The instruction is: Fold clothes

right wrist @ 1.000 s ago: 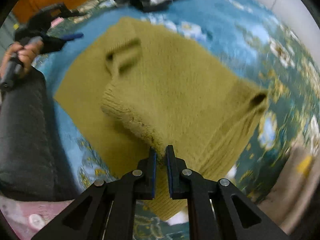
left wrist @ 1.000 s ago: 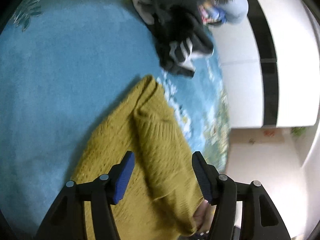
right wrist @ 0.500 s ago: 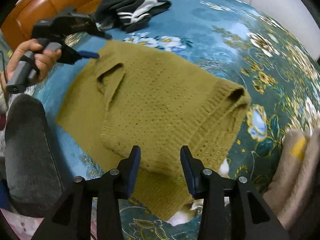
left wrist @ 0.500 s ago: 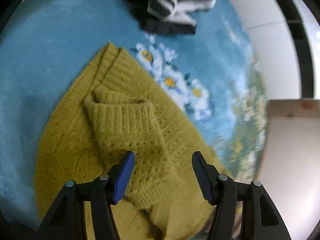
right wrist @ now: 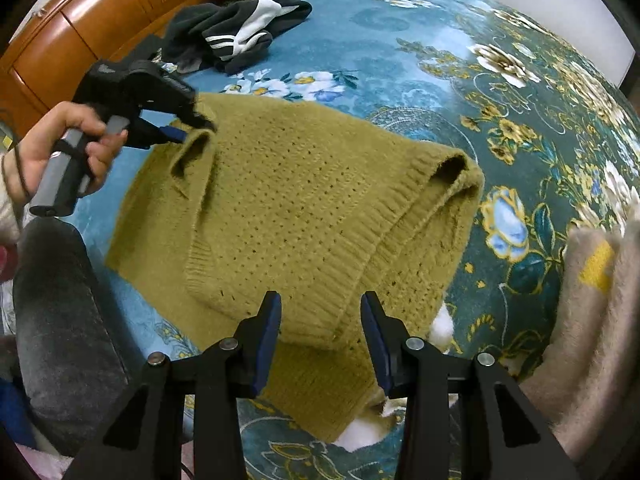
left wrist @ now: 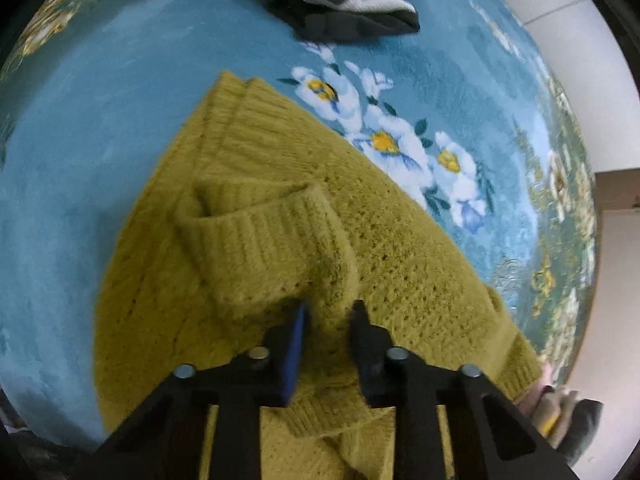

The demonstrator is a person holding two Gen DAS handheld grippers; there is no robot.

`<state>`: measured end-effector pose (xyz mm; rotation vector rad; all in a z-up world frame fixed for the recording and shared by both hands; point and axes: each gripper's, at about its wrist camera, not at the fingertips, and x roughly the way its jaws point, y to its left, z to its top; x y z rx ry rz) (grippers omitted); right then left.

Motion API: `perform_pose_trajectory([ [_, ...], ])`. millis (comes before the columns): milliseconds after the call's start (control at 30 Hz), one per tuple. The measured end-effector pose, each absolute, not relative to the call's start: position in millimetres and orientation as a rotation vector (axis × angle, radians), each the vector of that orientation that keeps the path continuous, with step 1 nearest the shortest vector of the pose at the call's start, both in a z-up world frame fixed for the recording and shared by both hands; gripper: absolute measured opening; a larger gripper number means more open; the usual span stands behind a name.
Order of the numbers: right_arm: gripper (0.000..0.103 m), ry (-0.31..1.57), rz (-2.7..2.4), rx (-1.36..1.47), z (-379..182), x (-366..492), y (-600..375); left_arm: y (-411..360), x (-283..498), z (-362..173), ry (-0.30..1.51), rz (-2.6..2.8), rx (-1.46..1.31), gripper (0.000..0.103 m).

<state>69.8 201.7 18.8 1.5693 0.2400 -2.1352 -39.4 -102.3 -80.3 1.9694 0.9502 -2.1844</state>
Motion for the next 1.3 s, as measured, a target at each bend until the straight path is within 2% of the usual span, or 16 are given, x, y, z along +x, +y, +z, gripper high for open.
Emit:
perform_pose_trajectory([
  [167, 0.042, 0.173, -2.137, 1.593, 19, 68, 202, -140, 5, -49, 1.173, -2.271, 1.823, 0.013],
  [333, 0.042, 0.083, -2.112, 1.626, 15, 68, 197, -166, 49, -54, 1.149, -2.217, 1.787, 0.011],
  [467, 0.042, -0.102, -2.021, 1.763, -6, 75, 206, -178, 66, -74, 1.204, -2.124, 1.801, 0.008],
  [533, 0.047, -0.228, -1.948, 1.823, -20, 81, 212, -179, 68, -78, 1.257, -2.106, 1.807, 0.008],
  [633, 0.051, -0.383, -1.899, 1.874, -37, 88, 222, -179, 66, -80, 1.239, -2.13, 1.791, 0.008],
  [733, 0.053, -0.516, -1.917, 1.885, -49, 87, 232, -182, 63, -83, 1.259, -2.127, 1.765, 0.016],
  [800, 0.053, -0.639, -1.901, 1.896, -59, 84, 237, -188, 64, -86, 1.291, -2.112, 1.737, 0.047],
  [900, 0.053, -0.754, -1.915, 1.881, -67, 82, 243, -191, 59, -91, 1.356, -2.133, 1.686, 0.053],
  [967, 0.053, -0.813, -1.939, 1.875, -69, 79, 248, -193, 55, -95, 1.375, -2.133, 1.674, 0.053],
  [1133, 0.053, -0.972, -1.977, 1.874, -72, 73, 258, -189, 48, -102, 1.41, -2.152, 1.671, 0.048],
  [1200, 0.05, -0.977, -1.98, 1.873, -71, 72, 256, -189, 48, -103, 1.416, -2.158, 1.664, 0.021],
  [1300, 0.025, -0.978, -1.988, 1.867, -66, 72, 256, -190, 50, -100, 1.39, -2.169, 1.648, 0.011],
])
